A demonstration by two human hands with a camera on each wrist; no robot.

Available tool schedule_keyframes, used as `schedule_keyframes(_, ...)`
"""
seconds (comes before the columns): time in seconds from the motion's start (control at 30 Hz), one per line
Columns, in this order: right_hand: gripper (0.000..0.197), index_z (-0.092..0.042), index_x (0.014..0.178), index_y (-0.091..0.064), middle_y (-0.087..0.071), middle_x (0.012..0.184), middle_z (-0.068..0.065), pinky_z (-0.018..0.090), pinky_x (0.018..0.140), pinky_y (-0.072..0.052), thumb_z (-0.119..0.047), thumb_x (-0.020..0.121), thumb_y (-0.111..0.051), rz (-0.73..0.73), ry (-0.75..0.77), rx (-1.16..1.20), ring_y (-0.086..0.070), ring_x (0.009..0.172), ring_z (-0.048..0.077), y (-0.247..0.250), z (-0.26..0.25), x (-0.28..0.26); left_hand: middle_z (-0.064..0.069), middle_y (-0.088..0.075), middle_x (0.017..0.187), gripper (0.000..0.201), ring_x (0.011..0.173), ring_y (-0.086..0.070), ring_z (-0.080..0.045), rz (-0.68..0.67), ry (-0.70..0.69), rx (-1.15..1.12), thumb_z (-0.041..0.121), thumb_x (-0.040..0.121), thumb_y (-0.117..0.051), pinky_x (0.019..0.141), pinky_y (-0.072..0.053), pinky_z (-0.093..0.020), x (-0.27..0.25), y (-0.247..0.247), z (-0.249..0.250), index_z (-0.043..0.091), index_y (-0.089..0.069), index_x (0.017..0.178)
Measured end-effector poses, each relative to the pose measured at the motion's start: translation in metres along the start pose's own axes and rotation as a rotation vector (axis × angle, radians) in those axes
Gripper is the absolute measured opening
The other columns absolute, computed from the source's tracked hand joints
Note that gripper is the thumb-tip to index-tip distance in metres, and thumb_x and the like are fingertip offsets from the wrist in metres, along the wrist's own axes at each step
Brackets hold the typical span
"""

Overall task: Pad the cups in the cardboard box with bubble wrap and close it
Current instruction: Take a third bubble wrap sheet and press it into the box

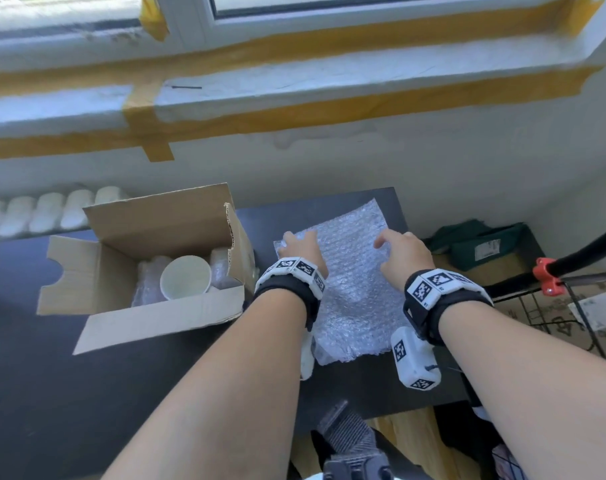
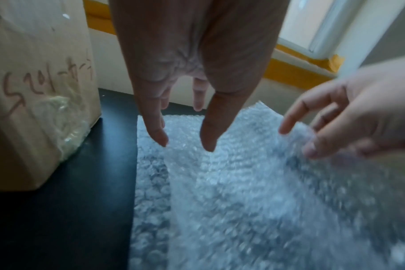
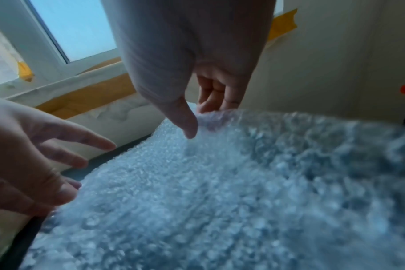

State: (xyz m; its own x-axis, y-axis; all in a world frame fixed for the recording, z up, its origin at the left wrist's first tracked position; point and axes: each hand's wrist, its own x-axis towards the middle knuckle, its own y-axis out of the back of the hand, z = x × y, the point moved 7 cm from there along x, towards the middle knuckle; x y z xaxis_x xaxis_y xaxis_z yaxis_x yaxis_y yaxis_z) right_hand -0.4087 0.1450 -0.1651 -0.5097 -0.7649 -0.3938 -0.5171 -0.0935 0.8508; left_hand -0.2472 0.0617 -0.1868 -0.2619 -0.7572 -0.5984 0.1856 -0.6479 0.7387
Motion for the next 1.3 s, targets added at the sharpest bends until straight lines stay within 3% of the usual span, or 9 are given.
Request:
schedule_keyframes(0.27, 0.044, -0.024, 0.086, -0.071, -0.065, 0.118, 0.006, 0.025, 0.055, -0.041, 0.002, 0.085, -0.036, -0.013, -0.038, 0.158, -0.057, 0.07, 0.024, 0.018, -0.013, -0.007, -0.015, -0.025, 0.143, 0.058, 0.111, -0.055, -0.038, 0.055, 0.002, -0.208, -0.003, 0.09, -0.045, 0.086, -0.054, -0.042, -0.012, 0.032, 0.002, 0.02, -0.04, 0.142)
schedule_keyframes(0.63, 0.038, -0.017, 0.063, -0.066, -0.07, 0.081, 0.007, 0.029, 0.063, -0.049, 0.005, 0.076, -0.038, 0.21, 0.117, 0.469, -0.059, 0.065, 0.022, 0.115, -0.089, -0.027, -0.022, -0.046, 0.139, 0.053, 0.122, -0.053, -0.036, 0.086, 0.022, -0.394, 0.014, 0.097, -0.045, 0.1, -0.045, -0.041, -0.039, 0.079, 0.017, 0.006, -0.028, 0.146)
schedule_keyframes(0.7, 0.038, -0.02, 0.057, -0.064, -0.066, 0.065, 0.004, 0.036, 0.069, -0.051, 0.003, 0.069, -0.036, 0.259, 0.155, 0.559, -0.059, 0.065, 0.024, 0.136, -0.105, -0.03, -0.022, -0.05, 0.138, 0.05, 0.118, -0.056, -0.032, 0.149, -0.018, -0.404, 0.013, 0.097, -0.046, 0.094, -0.047, -0.033, -0.047, 0.095, 0.022, -0.001, -0.034, 0.143)
schedule_keyframes(0.77, 0.038, -0.019, 0.055, -0.064, -0.062, 0.056, 0.003, 0.031, 0.062, -0.048, 0.004, 0.067, -0.036, 0.313, 0.173, 0.653, -0.055, 0.056, 0.02, 0.154, -0.116, -0.037, -0.021, -0.05, 0.139, 0.047, 0.088, -0.055, -0.02, 0.181, -0.068, -0.469, 0.011, 0.098, -0.044, 0.071, -0.042, -0.021, -0.055, 0.111, 0.027, -0.002, -0.036, 0.142)
schedule_keyframes(0.83, 0.039, -0.015, 0.058, -0.065, -0.06, 0.057, 0.005, 0.026, 0.054, -0.045, 0.007, 0.071, -0.036, 0.361, 0.177, 0.731, -0.052, 0.05, 0.017, 0.168, -0.122, -0.045, -0.014, -0.047, 0.141, 0.043, 0.08, -0.049, -0.016, 0.155, -0.085, -0.54, 0.009, 0.101, -0.04, 0.077, -0.037, -0.025, -0.052, 0.123, 0.031, 0.003, -0.036, 0.143)
schedule_keyframes(0.97, 0.039, -0.01, 0.061, -0.064, -0.058, 0.06, 0.007, 0.024, 0.051, -0.045, 0.01, 0.075, -0.033, 0.421, 0.204, 0.885, -0.05, 0.051, 0.016, 0.188, -0.133, -0.061, -0.01, -0.041, 0.143, 0.062, 0.127, -0.045, -0.029, 0.132, 0.023, -0.821, 0.036, 0.098, -0.044, 0.092, -0.037, -0.032, -0.06, 0.149, 0.012, 0.001, -0.029, 0.146)
schedule_keyframes(1.03, 0.039, -0.009, 0.063, -0.064, -0.058, 0.063, 0.007, 0.02, 0.047, -0.045, 0.01, 0.077, -0.033, 0.42, 0.202, 0.935, -0.05, 0.052, 0.015, 0.189, -0.138, -0.068, -0.009, -0.044, 0.132, 0.055, 0.138, -0.039, -0.029, 0.159, -0.027, -0.849, 0.025, 0.1, -0.043, 0.087, -0.034, -0.028, -0.065, 0.165, 0.003, 0.001, -0.029, 0.147)
schedule_keyframes(1.17, 0.03, -0.01, 0.082, -0.07, -0.06, 0.07, 0.004, 0.018, 0.051, -0.045, 0.005, 0.084, -0.043, 0.362, 0.202, 0.852, -0.053, 0.061, 0.013, 0.179, -0.149, -0.074, -0.016, -0.054, 0.133, 0.054, 0.098, -0.062, -0.033, 0.323, -0.138, -1.093, 0.004, 0.093, -0.048, 0.088, -0.053, -0.039, -0.068, 0.202, -0.028, 0.012, -0.035, 0.145)
schedule_keyframes(1.3, 0.039, -0.011, 0.107, -0.069, -0.063, 0.105, 0.007, 0.027, 0.071, -0.053, 0.012, 0.08, -0.056, 0.146, 0.236, 0.694, -0.058, 0.091, 0.019, 0.15, -0.17, -0.07, -0.017, -0.047, 0.128, 0.063, 0.086, -0.058, -0.03, 0.345, -0.176, -1.156, -0.007, 0.095, -0.045, 0.074, -0.048, -0.039, -0.079, 0.23, -0.067, 0.021, -0.029, 0.149)
